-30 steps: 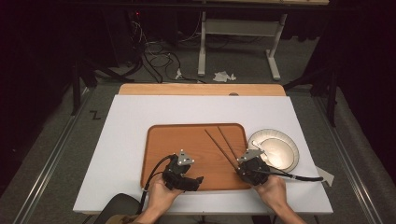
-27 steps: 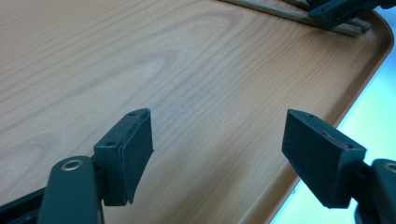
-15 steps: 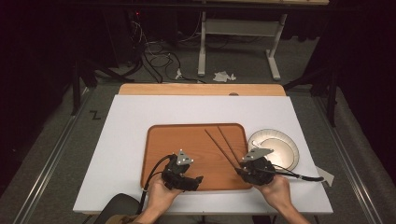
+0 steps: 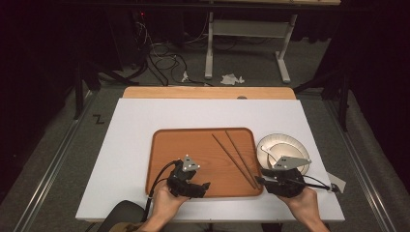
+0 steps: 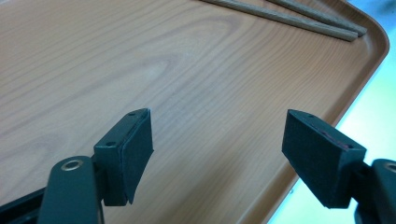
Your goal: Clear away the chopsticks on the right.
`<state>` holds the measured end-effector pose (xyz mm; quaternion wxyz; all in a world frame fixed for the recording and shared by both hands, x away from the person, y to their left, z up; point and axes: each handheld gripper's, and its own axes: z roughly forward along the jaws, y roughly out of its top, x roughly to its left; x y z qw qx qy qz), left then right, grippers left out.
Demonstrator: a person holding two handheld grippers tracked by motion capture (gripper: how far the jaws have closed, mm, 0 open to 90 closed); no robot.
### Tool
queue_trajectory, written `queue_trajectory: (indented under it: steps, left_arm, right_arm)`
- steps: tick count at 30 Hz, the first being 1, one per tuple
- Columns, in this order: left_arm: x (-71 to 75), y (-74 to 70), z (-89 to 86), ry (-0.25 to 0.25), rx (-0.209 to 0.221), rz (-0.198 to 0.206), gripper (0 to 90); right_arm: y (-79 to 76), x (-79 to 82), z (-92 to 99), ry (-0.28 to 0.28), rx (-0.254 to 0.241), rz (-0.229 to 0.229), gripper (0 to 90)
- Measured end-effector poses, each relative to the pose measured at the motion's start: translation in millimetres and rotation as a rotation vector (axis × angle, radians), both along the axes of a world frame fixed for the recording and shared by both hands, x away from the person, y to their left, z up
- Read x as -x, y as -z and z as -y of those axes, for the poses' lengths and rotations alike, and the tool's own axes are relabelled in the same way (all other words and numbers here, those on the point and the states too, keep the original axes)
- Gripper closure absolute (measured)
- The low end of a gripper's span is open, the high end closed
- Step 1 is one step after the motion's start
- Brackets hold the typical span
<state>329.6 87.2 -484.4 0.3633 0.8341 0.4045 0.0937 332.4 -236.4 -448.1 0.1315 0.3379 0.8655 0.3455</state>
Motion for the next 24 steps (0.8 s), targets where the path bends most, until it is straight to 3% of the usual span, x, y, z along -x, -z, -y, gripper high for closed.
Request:
queue_trajectory:
  steps: [4,11,14,24]
  left_arm:
    - [0.9,-1.1,-0.8,0.004,-0.004,0.002,24.8]
    - [3.9,-3.1,-2.8,0.004,0.0,0.01,24.7]
    - [4.3,-3.2,-3.6,-0.003,0.006,0.011,24.7]
    - [3.3,-2.5,-3.3,-0.001,0.003,0.01,24.7]
  right_arm:
    - [4.8,8.3,7.4,0.003,0.024,0.025,60.7]
    - [12.5,17.8,9.6,-0.01,0.041,0.03,60.2]
    - [21.0,16.7,14.0,-0.001,0.004,-0.03,59.2]
    - [24.0,15.6,17.3,0.02,-0.012,-0.011,57.0]
